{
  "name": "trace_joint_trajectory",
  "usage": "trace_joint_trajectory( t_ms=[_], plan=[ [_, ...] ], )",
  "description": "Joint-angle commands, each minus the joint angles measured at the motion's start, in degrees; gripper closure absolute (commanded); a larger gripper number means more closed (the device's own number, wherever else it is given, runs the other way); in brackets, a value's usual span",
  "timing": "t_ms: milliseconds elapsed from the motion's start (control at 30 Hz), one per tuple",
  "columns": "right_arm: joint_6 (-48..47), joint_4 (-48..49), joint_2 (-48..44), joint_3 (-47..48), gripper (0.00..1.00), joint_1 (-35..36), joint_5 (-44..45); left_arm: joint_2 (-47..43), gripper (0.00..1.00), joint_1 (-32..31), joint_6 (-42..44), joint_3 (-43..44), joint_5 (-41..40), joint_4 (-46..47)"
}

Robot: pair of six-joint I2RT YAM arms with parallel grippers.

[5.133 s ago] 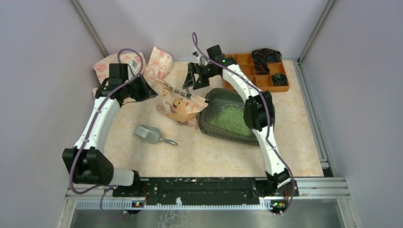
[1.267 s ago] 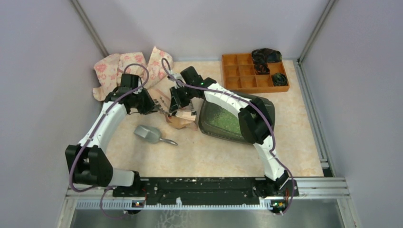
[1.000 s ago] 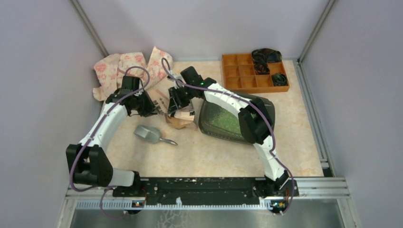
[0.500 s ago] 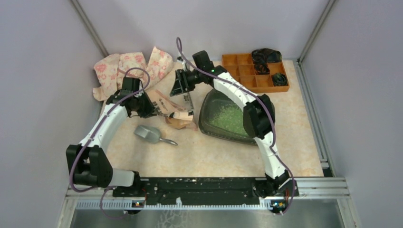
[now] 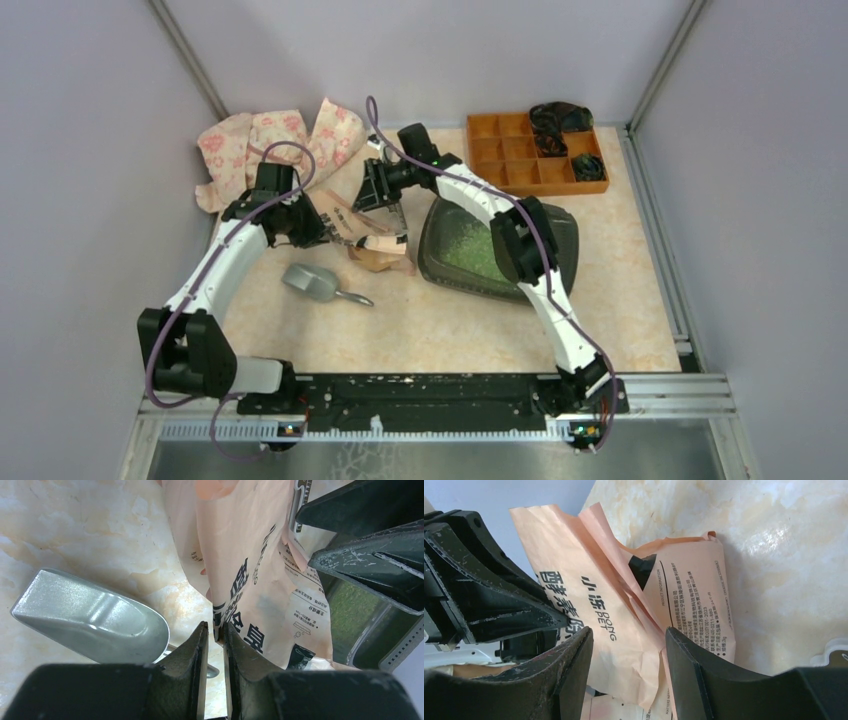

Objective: Fill the litter box with clean litter
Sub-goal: Open the cat litter bag at the center of the board.

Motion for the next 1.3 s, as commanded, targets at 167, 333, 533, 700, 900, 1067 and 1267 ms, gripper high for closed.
trace_joint_trajectory(
  t_ms=[167, 333, 533, 700, 900, 1067, 1267],
  plan=[
    [1.8, 7.81, 0.24, -0.52, 0.44, 1.3, -4.27, -1.37, 0.78, 0.58, 1.28, 0.2, -0.8, -0.42],
    [0.85, 6.24, 0.49, -0.48, 0.44, 1.52, -2.01, -1.41, 0.78, 0.76, 1.33, 0.48, -0.5, -0.53],
    [1.21, 5.78, 1.8, 1.09, 0.44, 1.9, -2.73, -2.08, 0.78, 1.02, 1.49, 0.54, -0.46, -0.77],
    [0.49, 5.67, 1.6, 0.46, 0.45, 2.4, -3.18, -2.61, 0.78, 1.2, 1.4, 0.95, 0.03, -0.66],
    [-0.16, 5.97, 0.24, -1.55, 0.45, 1.73, 1.32, -2.82, 0.78, 1.29, 1.49, 1.07, -0.06, -0.61],
    [-0.34, 6.67, -0.09, -2.11, 0.45, 1.53, 2.58, -2.64, 0.78, 1.31, 1.76, 1.14, 0.04, -0.91],
    [6.17, 15.28, 1.02, -3.41, 0.45, 1.74, -7.85, -2.28, 0.78, 1.55, 1.89, 1.29, -0.07, -0.67]
  ],
)
